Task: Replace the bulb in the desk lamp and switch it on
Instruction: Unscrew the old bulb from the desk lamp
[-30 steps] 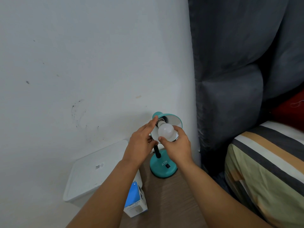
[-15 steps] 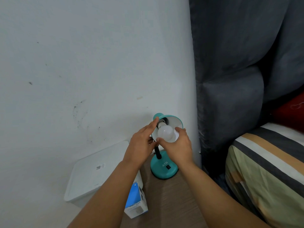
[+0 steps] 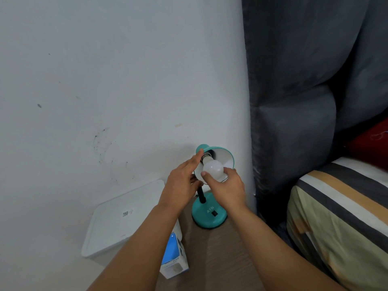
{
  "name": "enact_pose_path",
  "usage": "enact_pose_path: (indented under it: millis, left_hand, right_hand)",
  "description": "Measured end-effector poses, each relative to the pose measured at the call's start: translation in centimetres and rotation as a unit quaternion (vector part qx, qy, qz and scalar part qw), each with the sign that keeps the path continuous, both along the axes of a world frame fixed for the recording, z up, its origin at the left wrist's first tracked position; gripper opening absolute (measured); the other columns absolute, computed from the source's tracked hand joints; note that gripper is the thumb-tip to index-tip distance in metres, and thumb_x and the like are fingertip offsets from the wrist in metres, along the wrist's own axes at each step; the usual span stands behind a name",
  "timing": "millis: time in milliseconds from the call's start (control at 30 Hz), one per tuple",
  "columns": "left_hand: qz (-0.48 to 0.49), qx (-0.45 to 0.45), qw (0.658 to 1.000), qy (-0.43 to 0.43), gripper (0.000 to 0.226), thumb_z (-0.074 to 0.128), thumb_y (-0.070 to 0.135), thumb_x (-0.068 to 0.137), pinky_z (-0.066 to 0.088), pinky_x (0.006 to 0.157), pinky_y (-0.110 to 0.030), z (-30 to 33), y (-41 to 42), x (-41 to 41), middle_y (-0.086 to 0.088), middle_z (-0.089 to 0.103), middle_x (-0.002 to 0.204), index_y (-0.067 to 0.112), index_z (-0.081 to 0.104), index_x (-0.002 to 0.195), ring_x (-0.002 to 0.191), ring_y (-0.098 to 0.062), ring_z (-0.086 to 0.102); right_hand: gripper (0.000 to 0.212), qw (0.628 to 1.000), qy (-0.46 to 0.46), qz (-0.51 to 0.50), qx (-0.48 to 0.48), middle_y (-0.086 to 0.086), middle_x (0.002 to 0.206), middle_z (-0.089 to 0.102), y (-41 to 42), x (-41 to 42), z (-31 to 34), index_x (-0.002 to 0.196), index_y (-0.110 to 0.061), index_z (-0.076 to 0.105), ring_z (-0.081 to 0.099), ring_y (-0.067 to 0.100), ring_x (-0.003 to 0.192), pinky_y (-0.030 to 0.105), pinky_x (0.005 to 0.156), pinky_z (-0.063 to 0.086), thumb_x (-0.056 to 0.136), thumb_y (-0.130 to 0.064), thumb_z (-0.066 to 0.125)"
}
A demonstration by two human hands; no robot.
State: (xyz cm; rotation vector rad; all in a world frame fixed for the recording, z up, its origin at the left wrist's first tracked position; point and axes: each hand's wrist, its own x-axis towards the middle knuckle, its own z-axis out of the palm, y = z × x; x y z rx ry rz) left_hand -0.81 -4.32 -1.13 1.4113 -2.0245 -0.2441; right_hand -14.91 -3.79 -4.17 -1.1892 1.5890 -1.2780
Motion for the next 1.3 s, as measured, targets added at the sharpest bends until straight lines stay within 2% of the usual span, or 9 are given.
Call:
enact_pose_path:
  millis: [200, 300, 433, 600, 700, 767, 900, 1100, 1300]
  left_hand:
    - [-0.007, 0.009, 1.0, 0.011, 0.097, 0.077, -0.002, 0.08, 0.053, 0.097, -0.026, -0.07, 0.18, 0.12, -0.002, 0.06, 0.133, 0.046, 0.029, 0.149, 0.11, -0.019, 0.066]
    - [-0.003, 0.006, 1.0, 0.009, 0.094, 0.076, 0.0, 0.082, 0.052, 0.096, -0.022, 0.0, 0.18, 0.06, -0.003, 0.061, 0.132, 0.045, 0.03, 0.15, 0.108, -0.019, 0.066]
    - [0.0, 0.005, 1.0, 0.0, 0.094, 0.077, 0.001, 0.082, 0.053, 0.096, -0.029, -0.03, 0.12, 0.0, -0.002, 0.061, 0.133, 0.045, 0.029, 0.15, 0.108, -0.018, 0.067]
    - [-0.004, 0.009, 1.0, 0.009, 0.099, 0.077, -0.001, 0.08, 0.053, 0.097, -0.029, -0.3, 0.12, 0.19, -0.002, 0.06, 0.135, 0.051, 0.028, 0.149, 0.112, -0.019, 0.066]
    - [-0.006, 0.008, 1.0, 0.013, 0.095, 0.076, 0.0, 0.082, 0.052, 0.096, -0.023, -0.25, 0.15, 0.13, -0.001, 0.06, 0.134, 0.047, 0.029, 0.15, 0.112, -0.018, 0.065]
    - [-0.004, 0.005, 1.0, 0.009, 0.092, 0.075, 0.001, 0.083, 0.052, 0.095, -0.022, -0.15, 0.19, 0.06, -0.001, 0.06, 0.134, 0.046, 0.03, 0.15, 0.108, -0.016, 0.066]
    - [-0.005, 0.004, 1.0, 0.009, 0.095, 0.075, -0.001, 0.082, 0.054, 0.095, -0.026, -0.12, 0.19, 0.05, -0.001, 0.06, 0.133, 0.048, 0.029, 0.149, 0.107, -0.017, 0.067]
    - [-0.001, 0.005, 1.0, 0.013, 0.095, 0.076, -0.001, 0.082, 0.053, 0.095, -0.024, -0.13, 0.28, 0.22, -0.002, 0.06, 0.134, 0.047, 0.029, 0.149, 0.107, -0.016, 0.067]
    - [-0.004, -0.001, 1.0, -0.001, 0.096, 0.076, 0.0, 0.082, 0.054, 0.095, -0.029, -0.44, 0.02, 0.11, -0.003, 0.061, 0.131, 0.049, 0.028, 0.15, 0.107, -0.018, 0.067]
  right_hand:
    - [0.07, 0.996, 0.081, -0.019, -0.04, 0.006, 0.158, 0.031, -0.02, -0.16, 0.14, 0.131, -0.035, 0.048, 0.04, 0.031, 0.137, 0.051, 0.106, 0.041, 0.07, -0.027, 0.082]
    - [0.084, 0.997, 0.077, -0.002, -0.018, 0.004, 0.162, 0.019, 0.03, -0.14, 0.13, 0.141, -0.031, 0.038, 0.037, 0.03, 0.139, 0.049, 0.107, 0.04, 0.069, -0.041, 0.079]
    - [0.069, 0.997, 0.081, 0.003, 0.003, 0.01, 0.159, 0.027, 0.07, -0.06, -0.29, 0.128, -0.027, 0.056, 0.036, 0.029, 0.14, 0.048, 0.104, 0.043, 0.072, -0.066, 0.068]
    - [0.068, 0.99, 0.125, -0.022, -0.059, 0.006, 0.159, 0.028, 0.11, -0.35, -0.17, 0.132, -0.033, 0.05, 0.036, 0.03, 0.14, 0.052, 0.108, 0.039, 0.071, -0.036, 0.082]
    - [0.082, 0.993, 0.108, -0.01, -0.049, 0.002, 0.159, 0.027, 0.07, -0.25, -0.27, 0.138, -0.032, 0.043, 0.034, 0.027, 0.141, 0.051, 0.108, 0.039, 0.067, -0.039, 0.082]
    - [0.089, 0.997, 0.074, -0.001, -0.013, 0.002, 0.156, 0.033, 0.08, -0.14, -0.32, 0.141, -0.029, 0.039, 0.039, 0.027, 0.137, 0.049, 0.105, 0.043, 0.065, -0.054, 0.079]
    - [0.061, 1.0, -0.025, 0.014, 0.01, 0.001, 0.117, 0.065, 0.4, -0.32, -0.01, 0.124, -0.023, 0.058, 0.06, 0.019, 0.101, 0.03, 0.077, 0.047, 0.074, -0.053, 0.076]
    - [0.056, 0.999, -0.022, 0.021, -0.016, -0.006, 0.108, 0.06, 0.72, -0.38, 0.1, 0.125, -0.026, 0.056, 0.057, 0.017, 0.098, 0.031, 0.081, 0.05, 0.075, -0.032, 0.081]
    - [0.055, 0.997, -0.052, 0.024, 0.043, -0.006, 0.103, 0.06, 0.64, -0.44, 0.44, 0.116, -0.023, 0.06, 0.056, 0.014, 0.093, 0.024, 0.065, 0.042, 0.073, -0.054, 0.076]
